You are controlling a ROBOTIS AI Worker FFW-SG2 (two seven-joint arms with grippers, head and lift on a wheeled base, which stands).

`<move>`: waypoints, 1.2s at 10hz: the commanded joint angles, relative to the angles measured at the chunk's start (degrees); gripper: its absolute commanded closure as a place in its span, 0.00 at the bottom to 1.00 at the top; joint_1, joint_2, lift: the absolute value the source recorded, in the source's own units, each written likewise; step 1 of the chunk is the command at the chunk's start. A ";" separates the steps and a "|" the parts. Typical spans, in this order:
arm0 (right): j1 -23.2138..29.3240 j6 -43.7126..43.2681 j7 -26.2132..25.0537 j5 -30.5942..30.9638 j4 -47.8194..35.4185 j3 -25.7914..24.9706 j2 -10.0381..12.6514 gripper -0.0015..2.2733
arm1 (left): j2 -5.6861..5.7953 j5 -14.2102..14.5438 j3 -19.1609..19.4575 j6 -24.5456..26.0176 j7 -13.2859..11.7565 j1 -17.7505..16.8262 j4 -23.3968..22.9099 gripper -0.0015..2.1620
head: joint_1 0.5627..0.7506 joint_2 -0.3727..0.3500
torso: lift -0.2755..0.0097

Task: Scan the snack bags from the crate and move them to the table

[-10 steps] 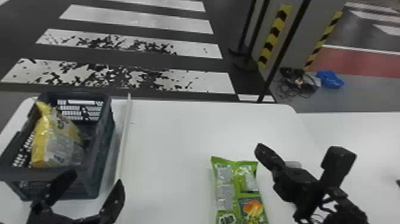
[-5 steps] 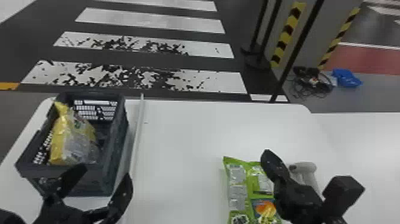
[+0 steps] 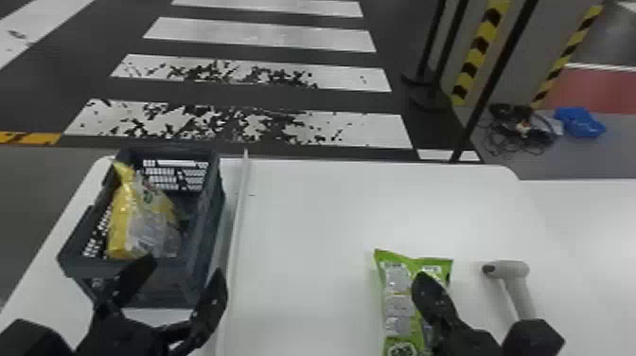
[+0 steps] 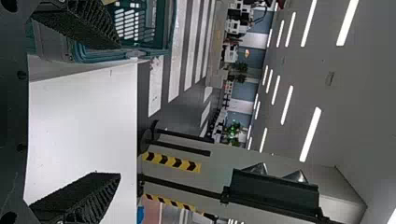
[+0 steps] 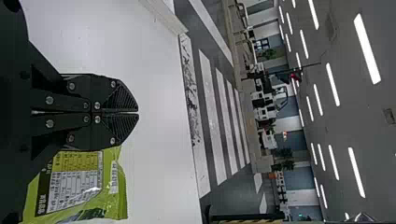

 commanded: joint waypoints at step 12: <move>-10.55 -8.06 10.28 -0.24 23.30 -0.83 -2.46 0.99 | 0.33 0.71 3.01 -1.27 0.09 2.60 -1.39 0.00 | 0.70 0.42 | 0.63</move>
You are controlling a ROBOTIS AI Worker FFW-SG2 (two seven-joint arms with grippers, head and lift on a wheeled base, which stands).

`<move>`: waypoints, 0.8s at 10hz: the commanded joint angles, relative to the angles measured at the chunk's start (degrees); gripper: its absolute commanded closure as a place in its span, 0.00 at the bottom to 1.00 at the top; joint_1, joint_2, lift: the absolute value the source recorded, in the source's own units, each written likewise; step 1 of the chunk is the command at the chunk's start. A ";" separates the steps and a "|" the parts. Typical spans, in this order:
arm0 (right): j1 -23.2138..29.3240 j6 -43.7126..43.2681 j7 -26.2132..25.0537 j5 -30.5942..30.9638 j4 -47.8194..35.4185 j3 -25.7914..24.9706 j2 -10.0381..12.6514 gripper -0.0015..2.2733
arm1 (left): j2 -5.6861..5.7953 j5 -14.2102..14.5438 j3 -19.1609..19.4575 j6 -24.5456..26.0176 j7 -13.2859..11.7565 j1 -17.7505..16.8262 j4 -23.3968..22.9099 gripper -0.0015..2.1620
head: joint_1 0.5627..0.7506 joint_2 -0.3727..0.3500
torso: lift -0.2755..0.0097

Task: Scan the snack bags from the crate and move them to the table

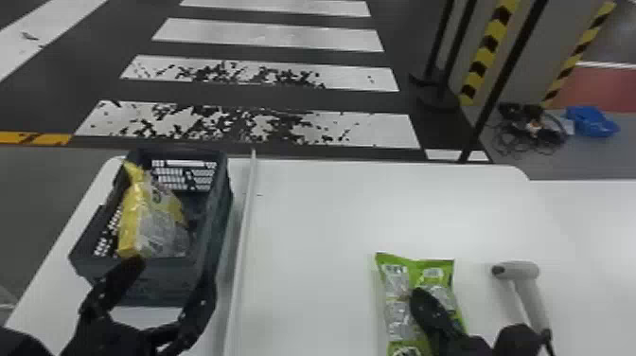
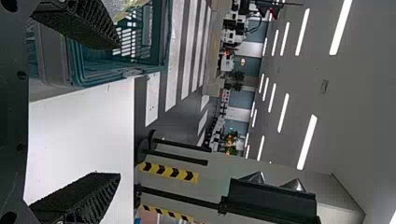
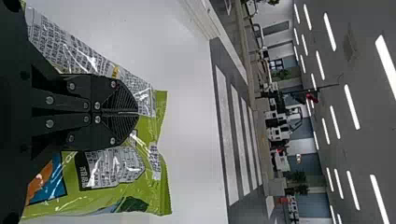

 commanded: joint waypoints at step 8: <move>5.34 24.14 7.75 -9.41 -19.94 -10.63 -3.95 0.78 | -0.37 0.00 -0.01 0.04 0.00 -0.32 0.13 0.00 | 0.70 0.37 | 0.63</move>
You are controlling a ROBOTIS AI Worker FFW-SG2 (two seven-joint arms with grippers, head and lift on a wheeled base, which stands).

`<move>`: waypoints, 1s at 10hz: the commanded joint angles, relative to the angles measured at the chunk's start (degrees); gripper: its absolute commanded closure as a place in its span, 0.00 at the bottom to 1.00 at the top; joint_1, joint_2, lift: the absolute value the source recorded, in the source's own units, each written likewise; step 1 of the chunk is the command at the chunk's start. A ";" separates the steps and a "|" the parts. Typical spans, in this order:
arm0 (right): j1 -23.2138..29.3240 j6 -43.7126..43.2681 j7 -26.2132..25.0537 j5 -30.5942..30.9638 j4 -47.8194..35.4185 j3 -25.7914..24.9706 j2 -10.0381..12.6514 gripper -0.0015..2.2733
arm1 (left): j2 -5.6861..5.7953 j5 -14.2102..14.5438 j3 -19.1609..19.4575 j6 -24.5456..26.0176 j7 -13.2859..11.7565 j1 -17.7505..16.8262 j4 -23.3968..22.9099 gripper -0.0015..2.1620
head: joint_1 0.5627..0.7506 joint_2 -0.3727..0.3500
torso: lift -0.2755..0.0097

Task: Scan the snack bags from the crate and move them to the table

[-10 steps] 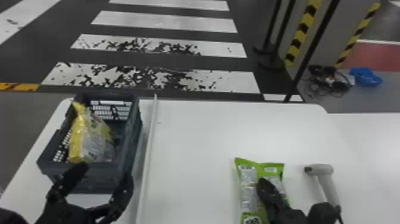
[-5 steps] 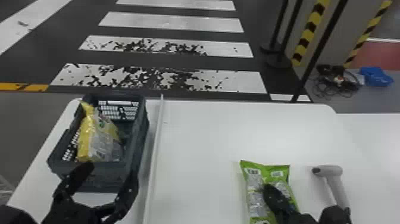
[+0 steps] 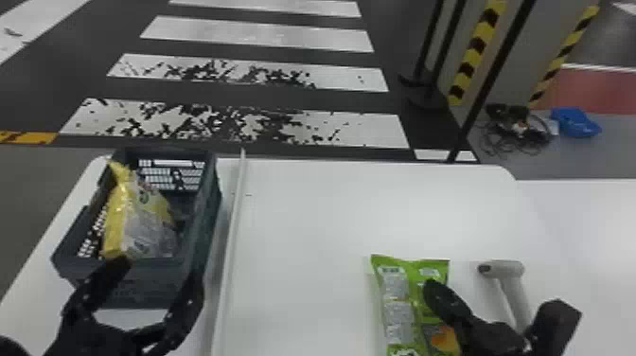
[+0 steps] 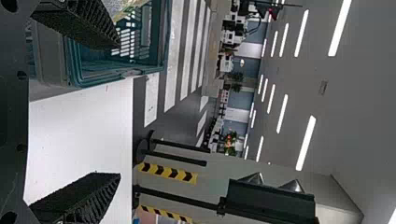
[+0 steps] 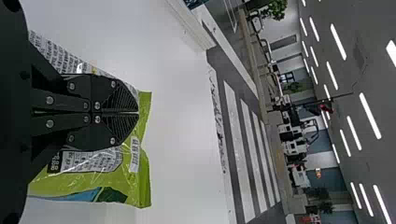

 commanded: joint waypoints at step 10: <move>-7.05 11.20 7.69 -0.16 7.86 -20.00 -3.52 0.01 | -0.10 0.00 -1.40 -1.09 -0.18 -0.90 0.01 0.00 | 0.70 0.03 | 0.63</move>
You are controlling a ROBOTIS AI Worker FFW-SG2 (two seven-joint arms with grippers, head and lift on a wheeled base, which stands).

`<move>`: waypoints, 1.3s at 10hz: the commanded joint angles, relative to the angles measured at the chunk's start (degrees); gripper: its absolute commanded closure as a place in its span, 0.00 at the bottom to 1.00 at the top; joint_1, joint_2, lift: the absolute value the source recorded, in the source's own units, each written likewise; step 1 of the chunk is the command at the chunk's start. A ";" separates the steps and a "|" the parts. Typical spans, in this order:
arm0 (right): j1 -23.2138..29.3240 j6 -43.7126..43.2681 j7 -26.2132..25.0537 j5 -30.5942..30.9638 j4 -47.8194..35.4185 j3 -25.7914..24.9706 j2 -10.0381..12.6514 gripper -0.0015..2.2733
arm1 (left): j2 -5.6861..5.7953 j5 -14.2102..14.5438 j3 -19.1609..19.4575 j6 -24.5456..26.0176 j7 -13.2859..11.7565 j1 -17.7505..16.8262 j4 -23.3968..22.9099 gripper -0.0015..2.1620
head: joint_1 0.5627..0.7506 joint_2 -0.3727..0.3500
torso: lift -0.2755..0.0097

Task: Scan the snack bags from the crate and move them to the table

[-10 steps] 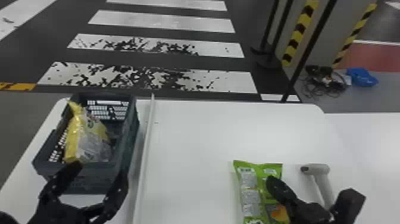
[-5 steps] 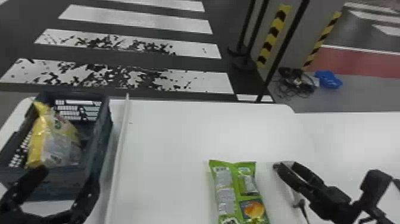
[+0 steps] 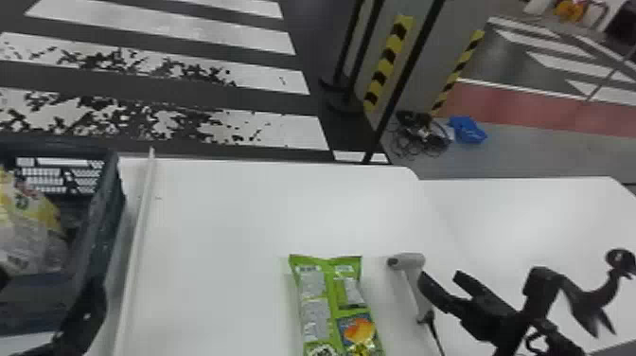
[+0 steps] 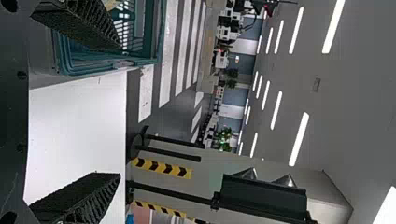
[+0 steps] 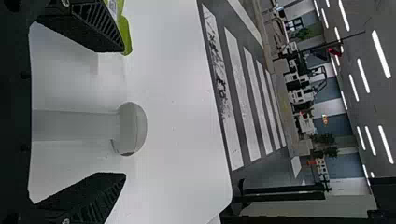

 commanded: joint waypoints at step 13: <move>-11.23 -0.92 5.38 7.95 19.77 9.76 -7.74 0.84 | -0.17 -0.18 -0.26 0.35 -0.79 2.07 -2.09 0.00 | 0.70 0.03 | 0.63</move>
